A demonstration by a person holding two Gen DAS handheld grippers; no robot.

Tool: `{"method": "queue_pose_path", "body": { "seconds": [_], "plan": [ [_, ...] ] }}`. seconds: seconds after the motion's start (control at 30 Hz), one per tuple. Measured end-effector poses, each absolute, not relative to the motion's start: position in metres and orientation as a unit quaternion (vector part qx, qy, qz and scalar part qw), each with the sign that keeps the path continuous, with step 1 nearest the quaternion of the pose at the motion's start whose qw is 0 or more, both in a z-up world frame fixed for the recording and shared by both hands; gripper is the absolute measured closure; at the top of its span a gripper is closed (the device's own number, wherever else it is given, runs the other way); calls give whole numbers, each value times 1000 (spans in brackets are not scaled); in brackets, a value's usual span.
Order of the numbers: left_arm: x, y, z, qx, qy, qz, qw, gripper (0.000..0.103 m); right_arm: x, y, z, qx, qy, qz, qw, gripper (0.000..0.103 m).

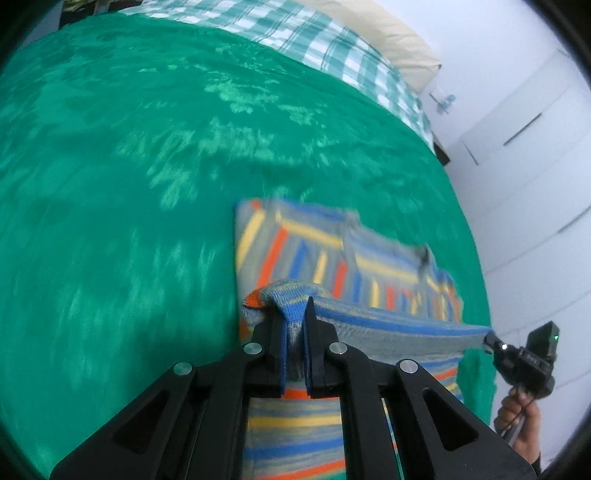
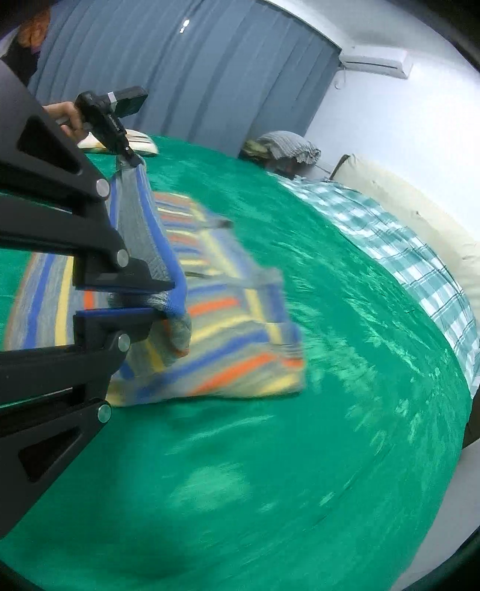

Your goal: Fold small clothes

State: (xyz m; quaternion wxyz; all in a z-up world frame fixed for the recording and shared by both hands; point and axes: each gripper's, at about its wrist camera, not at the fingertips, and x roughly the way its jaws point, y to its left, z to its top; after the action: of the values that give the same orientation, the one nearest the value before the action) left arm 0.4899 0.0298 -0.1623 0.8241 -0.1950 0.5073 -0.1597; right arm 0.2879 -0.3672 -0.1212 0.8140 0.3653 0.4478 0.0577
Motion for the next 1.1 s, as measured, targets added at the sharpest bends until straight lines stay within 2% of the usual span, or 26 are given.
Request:
{"method": "queue_pose_path", "body": {
  "seconds": [0.1,0.13,0.2,0.23,0.27,0.3,0.37,0.47,0.6,0.67,0.7,0.73,0.77,0.8,0.83,0.87,0.93,1.0,1.03,1.1],
  "plan": [
    [531,17,-173,-178,511,-148,828,97,333,-379,-129,361,446,60,817,97],
    [549,12,-179,-173,511,-134,831,93,347,-384,-135,372,439,63,815,97],
    [572,10,-187,-173,516,-101,833,78,368,-399,-152,431,408,87,800,91],
    [580,13,-190,-180,514,-84,834,59,374,-408,-160,460,388,84,794,84],
    [584,20,-187,-198,501,-73,839,44,377,-417,-168,486,368,61,791,59],
    [583,29,-182,-217,484,-68,845,39,376,-424,-171,498,354,39,791,51],
    [576,44,-174,-243,463,-69,850,28,371,-430,-164,488,334,29,806,51],
    [550,58,-165,-235,449,-82,858,24,364,-420,-139,407,353,41,841,51],
    [493,50,-168,-172,470,-128,856,22,342,-375,-119,273,418,75,863,51],
    [457,32,-177,-113,483,-145,856,20,316,-345,-120,205,442,98,868,51],
    [435,18,-191,-48,504,-147,850,20,303,-330,-124,168,452,110,869,51],
    [424,10,-203,-3,522,-138,842,34,286,-310,-131,123,466,124,867,51],
    [406,6,-221,48,548,-117,827,43,275,-299,-141,104,481,132,860,52],
    [391,10,-226,62,547,-113,827,43,263,-291,-161,84,522,127,839,57],
    [379,15,-223,66,538,-108,834,42,252,-290,-183,71,570,97,813,57],
    [366,21,-218,70,535,-97,836,38,240,-294,-187,76,570,91,813,62],
    [345,34,-205,56,532,-80,841,36,218,-298,-175,55,566,59,820,62],
    [318,44,-189,23,516,-91,851,29,196,-304,-160,61,557,36,828,61],
    [306,47,-182,9,507,-92,857,23,178,-307,-150,81,540,35,837,60],
    [279,48,-170,-13,487,-87,869,16,153,-307,-141,89,522,24,848,43]
  ]
}}
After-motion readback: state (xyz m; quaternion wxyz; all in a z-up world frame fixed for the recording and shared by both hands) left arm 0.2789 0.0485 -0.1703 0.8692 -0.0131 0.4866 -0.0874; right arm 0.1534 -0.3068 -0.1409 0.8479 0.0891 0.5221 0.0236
